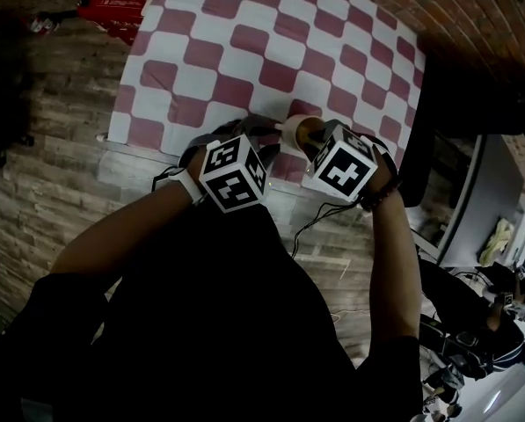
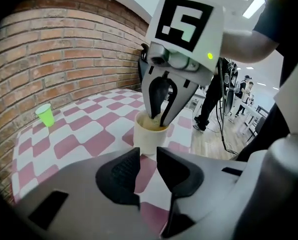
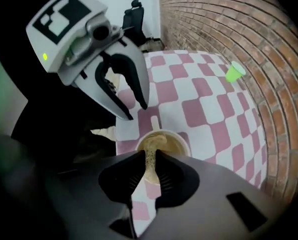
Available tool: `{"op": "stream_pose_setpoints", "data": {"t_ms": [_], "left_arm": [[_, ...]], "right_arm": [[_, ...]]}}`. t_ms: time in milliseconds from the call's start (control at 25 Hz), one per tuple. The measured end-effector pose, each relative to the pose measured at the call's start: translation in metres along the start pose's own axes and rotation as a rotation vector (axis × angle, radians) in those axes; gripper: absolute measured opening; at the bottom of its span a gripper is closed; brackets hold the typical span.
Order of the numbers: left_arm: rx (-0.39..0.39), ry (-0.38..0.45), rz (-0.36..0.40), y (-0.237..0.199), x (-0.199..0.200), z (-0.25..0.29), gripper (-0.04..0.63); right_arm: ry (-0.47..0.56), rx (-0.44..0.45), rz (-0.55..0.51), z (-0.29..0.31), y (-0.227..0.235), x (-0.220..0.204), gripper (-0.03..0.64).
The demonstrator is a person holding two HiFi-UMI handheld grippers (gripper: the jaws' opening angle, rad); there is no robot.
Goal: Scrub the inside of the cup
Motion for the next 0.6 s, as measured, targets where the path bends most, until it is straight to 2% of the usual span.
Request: {"op": "stream_pose_setpoints", "data": {"t_ms": [120, 280, 360, 440, 520, 600], "left_arm": [[0.001, -0.005, -0.010, -0.001, -0.005, -0.003, 0.114], [-0.001, -0.010, -0.027, -0.002, -0.010, -0.003, 0.114], [-0.005, -0.010, -0.030, -0.002, -0.011, -0.002, 0.114], [-0.006, -0.007, -0.029, -0.002, -0.010, -0.002, 0.114], [-0.008, -0.007, -0.029, -0.003, -0.009, -0.001, 0.114], [-0.011, -0.007, -0.028, -0.003, -0.008, 0.000, 0.114]], "right_arm": [[0.112, 0.084, 0.090, -0.027, -0.006, 0.004, 0.071], [0.294, 0.127, 0.188, -0.079, -0.010, 0.006, 0.072], [0.398, 0.086, 0.226, -0.110, -0.013, 0.006, 0.071], [0.443, -0.015, 0.242, -0.135, -0.012, 0.003, 0.072], [0.401, -0.106, 0.219, -0.140, -0.014, -0.001, 0.071], [0.321, -0.148, 0.170, -0.125, -0.019, 0.001, 0.071]]}}
Point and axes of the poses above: the fingertips, and each gripper's own axes: z forward along the fingers, y to its right, x out of its top, the point moved 2 cm from there along -z, backward along the fingers, and after that the axes turned 8 degrees about x, right-handed, at the moved point
